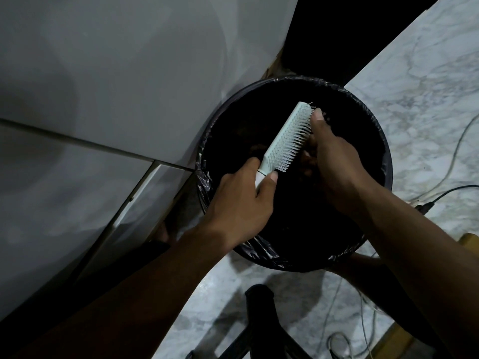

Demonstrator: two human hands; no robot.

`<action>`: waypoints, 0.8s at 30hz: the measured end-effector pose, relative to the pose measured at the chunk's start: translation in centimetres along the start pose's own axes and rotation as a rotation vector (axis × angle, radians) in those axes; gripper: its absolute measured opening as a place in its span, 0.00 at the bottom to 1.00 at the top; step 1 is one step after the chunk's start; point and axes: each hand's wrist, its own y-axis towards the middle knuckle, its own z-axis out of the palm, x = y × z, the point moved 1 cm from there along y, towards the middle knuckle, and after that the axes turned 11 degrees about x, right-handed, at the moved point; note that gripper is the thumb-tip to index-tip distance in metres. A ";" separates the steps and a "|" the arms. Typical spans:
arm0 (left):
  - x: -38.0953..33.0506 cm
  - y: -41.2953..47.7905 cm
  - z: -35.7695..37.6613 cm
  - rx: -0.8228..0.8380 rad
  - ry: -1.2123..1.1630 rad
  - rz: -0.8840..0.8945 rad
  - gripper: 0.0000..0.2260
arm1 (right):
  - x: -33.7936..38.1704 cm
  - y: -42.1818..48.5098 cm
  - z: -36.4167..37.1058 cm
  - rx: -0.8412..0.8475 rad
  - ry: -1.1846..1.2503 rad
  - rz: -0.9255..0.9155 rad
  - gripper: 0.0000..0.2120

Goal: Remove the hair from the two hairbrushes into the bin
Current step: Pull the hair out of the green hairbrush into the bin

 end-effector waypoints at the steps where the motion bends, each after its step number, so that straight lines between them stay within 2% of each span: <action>1: 0.0 0.0 0.0 0.000 0.001 -0.002 0.10 | 0.1 -0.1 0.0 -0.008 -0.010 0.000 0.28; 6: 0.0 0.0 -0.2 -0.016 0.011 -0.010 0.11 | 0.3 -0.1 -0.3 -0.046 -0.023 -0.008 0.27; 9: 0.0 0.1 -0.2 -0.026 0.001 -0.013 0.12 | 0.2 0.0 -0.2 0.017 0.046 -0.038 0.25; 12: -0.1 0.4 -0.3 -0.025 -0.049 -0.038 0.12 | 0.0 0.0 0.0 0.078 0.064 -0.133 0.19; 15: 0.0 0.5 -0.3 0.004 -0.083 -0.054 0.12 | -0.1 0.3 0.1 0.014 0.015 -0.206 0.13; 18: 0.1 0.5 -0.2 0.018 -0.076 -0.065 0.12 | 0.0 0.5 -0.1 -0.033 0.042 -0.254 0.12; 21: 0.0 0.4 -0.2 0.020 -0.080 -0.058 0.12 | -0.1 0.5 -0.3 -0.066 0.023 -0.231 0.12; 24: 0.1 0.5 -0.1 0.021 -0.128 -0.064 0.13 | -0.1 0.6 -0.9 -0.211 0.080 -0.201 0.13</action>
